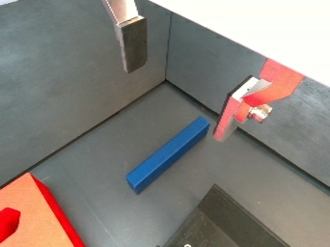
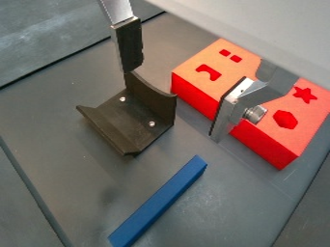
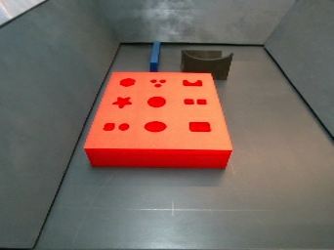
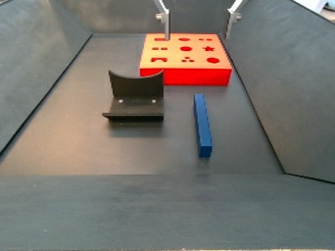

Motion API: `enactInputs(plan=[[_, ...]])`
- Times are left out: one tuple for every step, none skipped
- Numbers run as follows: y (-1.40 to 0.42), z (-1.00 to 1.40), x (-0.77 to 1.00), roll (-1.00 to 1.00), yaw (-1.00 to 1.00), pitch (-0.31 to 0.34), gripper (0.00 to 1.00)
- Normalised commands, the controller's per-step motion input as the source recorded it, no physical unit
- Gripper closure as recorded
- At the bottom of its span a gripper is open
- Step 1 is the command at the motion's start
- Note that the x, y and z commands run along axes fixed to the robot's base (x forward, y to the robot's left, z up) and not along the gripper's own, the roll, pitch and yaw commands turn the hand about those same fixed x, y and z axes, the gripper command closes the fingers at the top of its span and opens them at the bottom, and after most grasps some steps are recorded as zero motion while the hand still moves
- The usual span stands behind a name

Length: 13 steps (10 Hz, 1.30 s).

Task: Pick up the rectangle object. Move up. Place the rectangle object on the fixture. Regrasp the rectangle object. Move to above the board. Insert the rectangle object.
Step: Pick up the rectangle object.

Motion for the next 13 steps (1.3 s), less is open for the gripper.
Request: enactInputs(plan=[[0.00,0.00,-0.04,0.00,0.00,0.000,0.00],[-0.14,-0.64,-0.29,0.22,-0.07,-0.141,0.00],[-0.14,-0.82,-0.29,0.22,-0.15,-0.107,0.00],[-0.18,-0.85,-0.27,0.21,-0.16,-0.106,0.00],[-0.18,-0.85,-0.23,0.20,-0.14,-0.120,0.00],[-0.20,-0.83,-0.19,0.19,-0.11,-0.154,0.00],[-0.20,-0.80,-0.16,0.19,-0.08,-0.176,0.00],[-0.18,-0.78,-0.15,0.20,-0.07,-0.184,0.00],[0.00,-0.93,0.00,0.14,-0.02,-0.113,0.00],[0.00,-0.97,0.03,0.13,-0.04,-0.084,0.00],[0.00,-0.96,0.02,0.13,-0.02,-0.083,0.00],[0.00,-0.92,0.00,0.13,0.00,-0.114,0.00],[0.00,-0.91,0.00,0.14,0.00,-0.116,0.00]])
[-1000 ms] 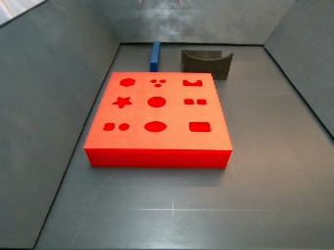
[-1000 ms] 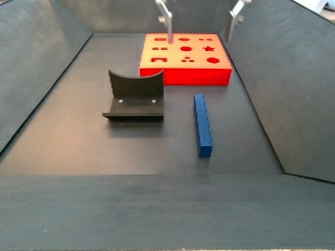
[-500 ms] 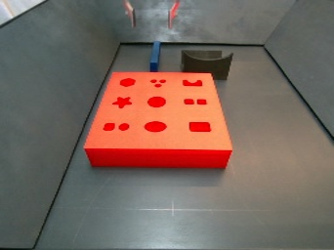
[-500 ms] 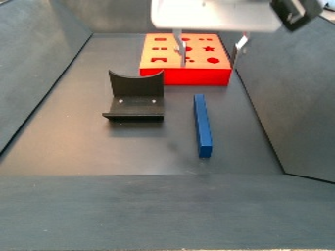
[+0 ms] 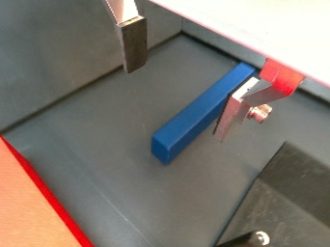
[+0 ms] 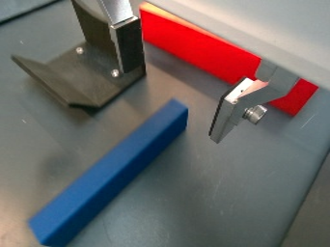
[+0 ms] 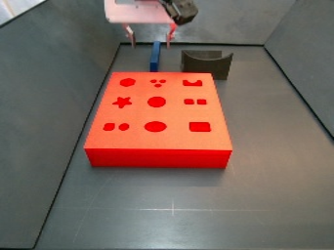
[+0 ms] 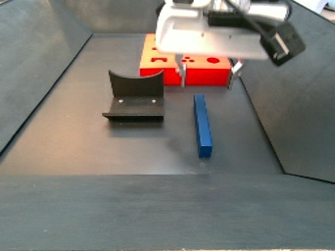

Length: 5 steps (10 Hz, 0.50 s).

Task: Pick up the rectangle object. Move up. Place the rectangle object on the fixture. Regrasp the rectangle object. Move to above the board. Insert the rectangle object.
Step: Pick up the rectangle object.

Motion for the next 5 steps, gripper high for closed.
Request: enactInputs(plan=[[0.00,-0.91,0.00,0.14,0.00,-0.117,0.00],[0.00,-0.90,0.00,0.15,0.00,-0.120,0.00],[0.00,-0.86,-0.01,0.16,0.00,-0.134,0.00],[0.00,-0.78,-0.01,0.14,0.00,-0.149,0.00],[0.00,-0.67,0.00,0.10,0.00,-0.143,0.00]])
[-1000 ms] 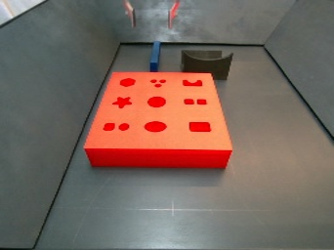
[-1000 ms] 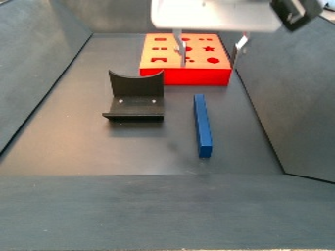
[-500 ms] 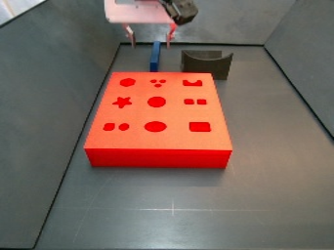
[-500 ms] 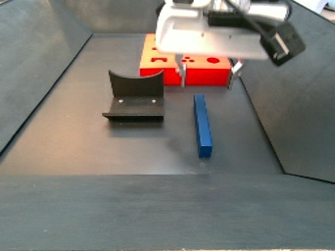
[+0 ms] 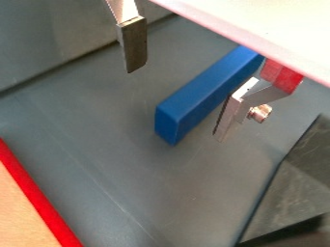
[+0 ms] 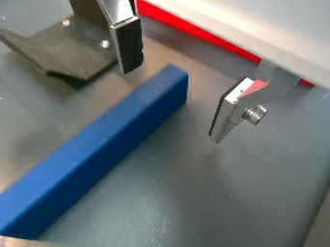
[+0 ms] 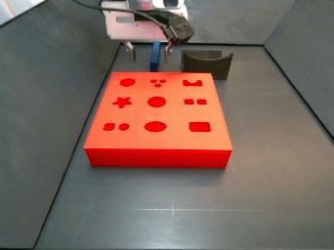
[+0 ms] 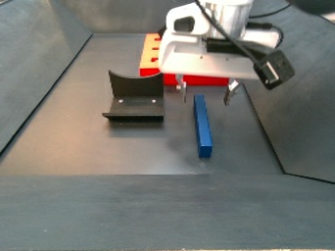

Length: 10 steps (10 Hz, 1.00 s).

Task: Pick up the rectangle object. Move up. Place the rectangle object on the fixture. Regrasp the rectangle object. Move to above the board. Insert the rectangle object.
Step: Pick up the rectangle object.

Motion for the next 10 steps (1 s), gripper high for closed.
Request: enactInputs(plan=[[0.00,-0.55,-0.02,0.08,0.00,-0.174,0.00],[0.01,0.00,-0.02,-0.02,0.00,-0.031,0.00],[0.00,0.00,0.00,0.00,0.00,0.000,1.00],[0.00,0.00,0.00,0.00,0.00,0.000,1.00],[0.00,0.00,0.00,0.00,0.00,0.000,1.00],[0.00,0.00,0.00,0.00,0.00,0.000,1.00],[0.00,0.00,0.00,0.00,0.00,0.000,1.00],[0.00,0.00,0.00,0.00,0.00,0.000,1.00],[0.00,0.00,0.00,0.00,0.00,0.000,1.00],[0.00,0.00,0.00,0.00,0.00,0.000,1.00]])
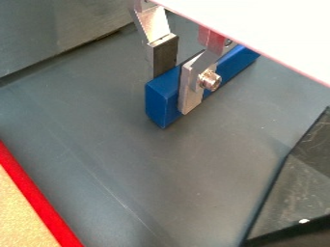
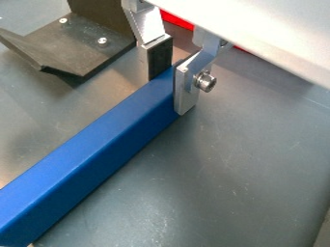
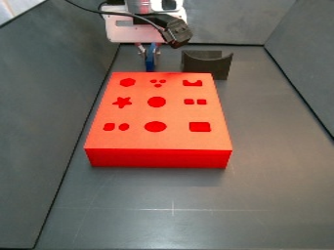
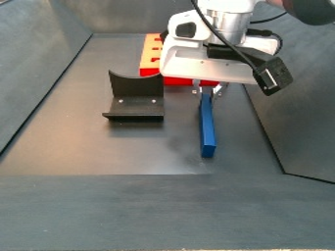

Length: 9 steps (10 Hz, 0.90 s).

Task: Pick up the rectangle object. Move up. Place the rectangle object on the fixture. Regrasp the rectangle object. Move to above the board. Insert the rectangle object.
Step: Pick up the rectangle object, then move up.

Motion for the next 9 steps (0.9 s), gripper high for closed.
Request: enactInputs(plan=[[0.00,0.00,0.00,0.00,0.00,0.000,1.00],[0.00,0.00,0.00,0.00,0.00,0.000,1.00],[0.00,0.00,0.00,0.00,0.00,0.000,1.00],[0.00,0.00,0.00,0.00,0.00,0.000,1.00],[0.00,0.00,0.00,0.00,0.00,0.000,1.00],[0.00,0.83,0.00,0.00,0.00,0.000,1.00],[-0.09,0.82,0.02,-0.01,0.03,-0.003,1.00],[-0.07,0.71,0.01,0.00,0.04,0.031,1.00],[-0.05,0.64,0.00,0.01,0.04,0.040,1.00]])
